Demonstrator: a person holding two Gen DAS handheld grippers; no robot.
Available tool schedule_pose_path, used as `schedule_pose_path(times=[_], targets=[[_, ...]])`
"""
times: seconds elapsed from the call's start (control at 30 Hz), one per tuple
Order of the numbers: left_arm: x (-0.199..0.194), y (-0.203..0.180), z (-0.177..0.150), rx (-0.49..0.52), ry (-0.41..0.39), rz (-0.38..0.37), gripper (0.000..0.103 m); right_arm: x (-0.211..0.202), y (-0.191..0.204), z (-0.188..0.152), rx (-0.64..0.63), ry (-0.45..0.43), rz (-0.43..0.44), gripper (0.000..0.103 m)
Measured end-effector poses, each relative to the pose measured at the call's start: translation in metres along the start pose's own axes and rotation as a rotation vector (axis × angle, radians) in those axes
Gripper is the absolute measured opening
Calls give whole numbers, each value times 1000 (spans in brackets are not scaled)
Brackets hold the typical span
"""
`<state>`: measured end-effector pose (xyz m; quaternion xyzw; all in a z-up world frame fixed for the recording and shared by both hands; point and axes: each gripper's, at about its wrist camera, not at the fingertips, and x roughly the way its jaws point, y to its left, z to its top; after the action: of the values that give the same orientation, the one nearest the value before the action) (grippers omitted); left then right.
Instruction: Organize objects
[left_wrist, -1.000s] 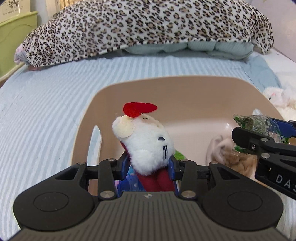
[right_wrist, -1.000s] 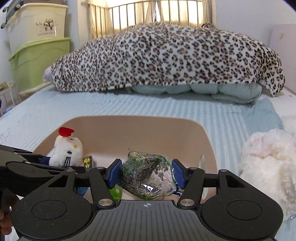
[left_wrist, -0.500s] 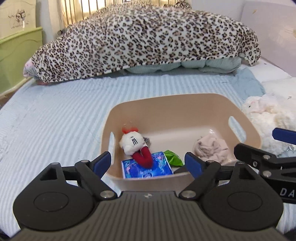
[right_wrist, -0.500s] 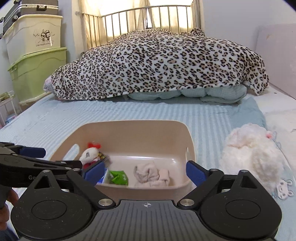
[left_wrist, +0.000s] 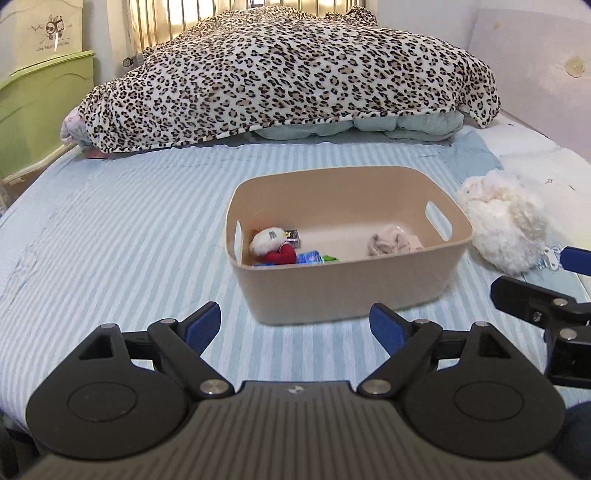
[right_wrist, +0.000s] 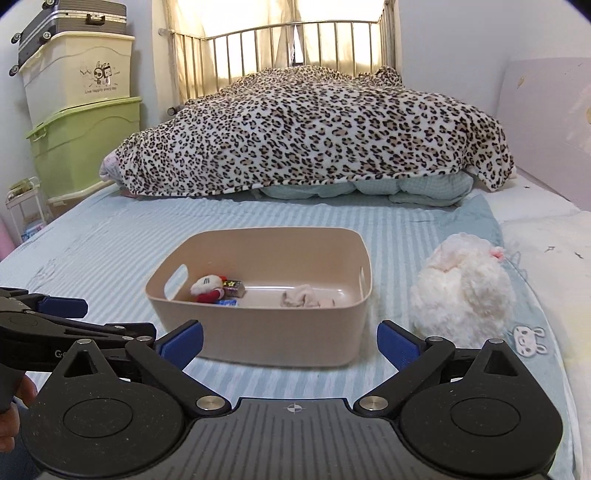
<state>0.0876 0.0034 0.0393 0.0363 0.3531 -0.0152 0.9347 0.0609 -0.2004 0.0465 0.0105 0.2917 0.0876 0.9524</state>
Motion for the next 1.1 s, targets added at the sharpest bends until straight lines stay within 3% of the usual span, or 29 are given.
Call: schedule_pose_path(times=[0.53,0.73,1.1], targets=[[-52,5,-42,8,-24,-21,88,-42,14,-33,-14,19,-10,102],[-73,-1,-50,33,-75,-27,88,-58,21,-38,-33,6,-5,102],[-91,-5,-54,10,-97,-64,88,-78,22,-37,-35,-17,-8,102]])
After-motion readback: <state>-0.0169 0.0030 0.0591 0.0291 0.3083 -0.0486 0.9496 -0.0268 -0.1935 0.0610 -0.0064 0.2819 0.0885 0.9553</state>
